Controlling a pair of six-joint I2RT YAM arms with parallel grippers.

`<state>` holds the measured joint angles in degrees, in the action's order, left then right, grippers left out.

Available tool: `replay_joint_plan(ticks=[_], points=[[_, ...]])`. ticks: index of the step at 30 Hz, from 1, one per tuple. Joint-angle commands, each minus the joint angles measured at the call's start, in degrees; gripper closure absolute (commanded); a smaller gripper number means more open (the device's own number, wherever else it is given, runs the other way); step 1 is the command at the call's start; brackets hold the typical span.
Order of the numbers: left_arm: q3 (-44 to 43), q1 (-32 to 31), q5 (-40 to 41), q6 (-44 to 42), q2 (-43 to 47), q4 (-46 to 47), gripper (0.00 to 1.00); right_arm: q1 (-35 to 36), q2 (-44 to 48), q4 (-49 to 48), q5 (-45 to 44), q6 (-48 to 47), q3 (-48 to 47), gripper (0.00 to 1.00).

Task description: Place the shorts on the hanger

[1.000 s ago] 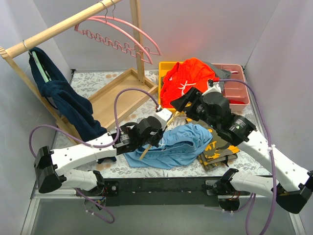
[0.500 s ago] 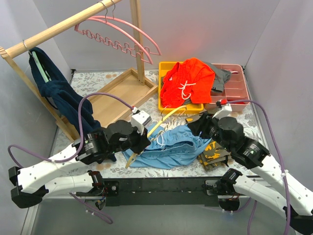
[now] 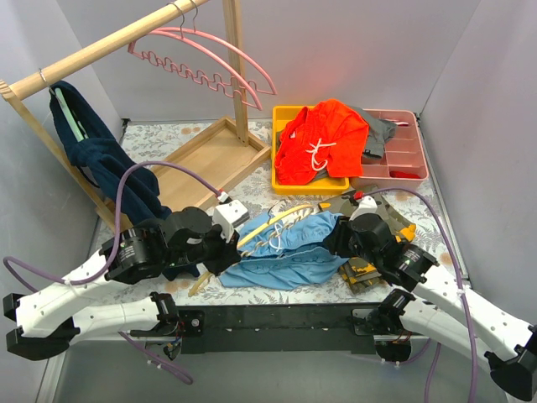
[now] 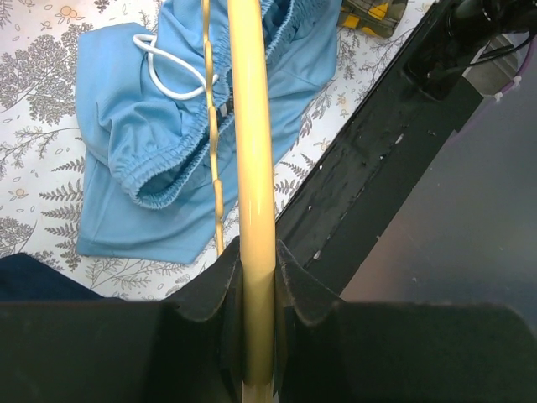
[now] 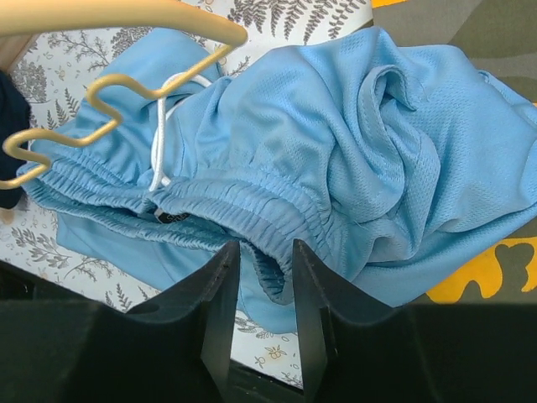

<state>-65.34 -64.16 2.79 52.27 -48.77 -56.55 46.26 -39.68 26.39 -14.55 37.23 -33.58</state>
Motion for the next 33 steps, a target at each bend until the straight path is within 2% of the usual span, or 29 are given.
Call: replay_joint_plan(ticks=[1, 13, 24, 33], points=[[-4.9, -0.1, -1.3, -3.6, 1.0, -3.6, 1.0, 0.4, -0.3, -2.4, -0.7, -0.8, 0.7, 0.61], [-9.6, -0.1, -9.9, -6.5, -1.0, -7.1, 1.0, 1.2, 1.2, -0.7, -1.4, -0.1, 2.3, 0.61], [-10.9, -0.1, -11.0, -6.7, -0.1, -8.0, 1.0, 1.8, 1.7, 2.1, -2.9, -0.1, 2.3, 0.59], [-11.0, -0.2, -13.2, -7.2, 0.3, -8.0, 1.0, 2.3, 0.7, 3.0, -4.0, 0.4, 2.1, 0.66]])
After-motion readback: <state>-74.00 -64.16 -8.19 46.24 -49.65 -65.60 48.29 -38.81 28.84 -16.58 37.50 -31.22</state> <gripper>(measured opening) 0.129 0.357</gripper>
